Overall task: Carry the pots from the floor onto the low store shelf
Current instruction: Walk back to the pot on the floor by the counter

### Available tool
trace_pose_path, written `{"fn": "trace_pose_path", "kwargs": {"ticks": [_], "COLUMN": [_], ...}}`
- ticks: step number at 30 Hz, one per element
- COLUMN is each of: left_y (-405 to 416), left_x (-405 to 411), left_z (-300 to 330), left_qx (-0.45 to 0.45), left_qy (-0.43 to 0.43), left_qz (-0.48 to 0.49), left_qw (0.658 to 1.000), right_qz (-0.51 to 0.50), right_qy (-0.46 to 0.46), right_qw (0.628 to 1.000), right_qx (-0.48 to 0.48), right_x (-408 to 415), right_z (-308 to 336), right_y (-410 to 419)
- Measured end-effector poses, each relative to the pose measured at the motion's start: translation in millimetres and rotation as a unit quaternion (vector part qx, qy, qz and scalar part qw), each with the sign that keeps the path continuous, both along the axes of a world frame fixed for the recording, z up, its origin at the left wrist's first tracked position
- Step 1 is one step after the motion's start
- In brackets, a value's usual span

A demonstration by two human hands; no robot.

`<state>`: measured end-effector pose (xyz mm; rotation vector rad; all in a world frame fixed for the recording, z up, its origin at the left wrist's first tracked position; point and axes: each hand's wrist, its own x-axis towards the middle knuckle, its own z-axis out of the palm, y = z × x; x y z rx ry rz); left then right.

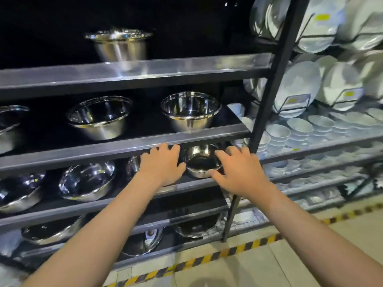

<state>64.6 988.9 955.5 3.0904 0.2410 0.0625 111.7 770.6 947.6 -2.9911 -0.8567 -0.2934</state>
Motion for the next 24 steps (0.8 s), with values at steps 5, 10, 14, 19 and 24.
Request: {"fn": "trace_pose_path", "kwargs": {"ticks": [5, 10, 14, 19, 24], "left_y": [-61.4, -171.6, -284.1, -434.3, -552.4], "left_x": [42.6, 47.3, 29.8, -16.5, -64.9], "left_z": [9.0, 5.8, 3.6, 0.7, -12.5], "left_qx": [0.010, 0.003, -0.015, -0.009, 0.012], "left_qy": [-0.026, -0.009, -0.010, -0.017, -0.023], "left_qz": [-0.158, -0.308, -0.422, -0.528, -0.597], "left_qw": [0.987, 0.951, 0.906, 0.849, 0.802], "right_qz": [-0.138, -0.268, -0.372, -0.491, -0.582], "right_qy": [0.008, 0.023, 0.012, 0.002, 0.011], "right_qw": [0.990, 0.963, 0.928, 0.871, 0.812], "right_qx": [0.008, 0.017, 0.019, 0.031, 0.045], "right_x": [-18.9, -72.5, -135.6, -227.0, -301.1], "right_z": [9.1, 2.3, 1.7, -0.3, -12.0], "right_y": [-63.7, -157.1, -244.2, -357.8, -447.6]}}
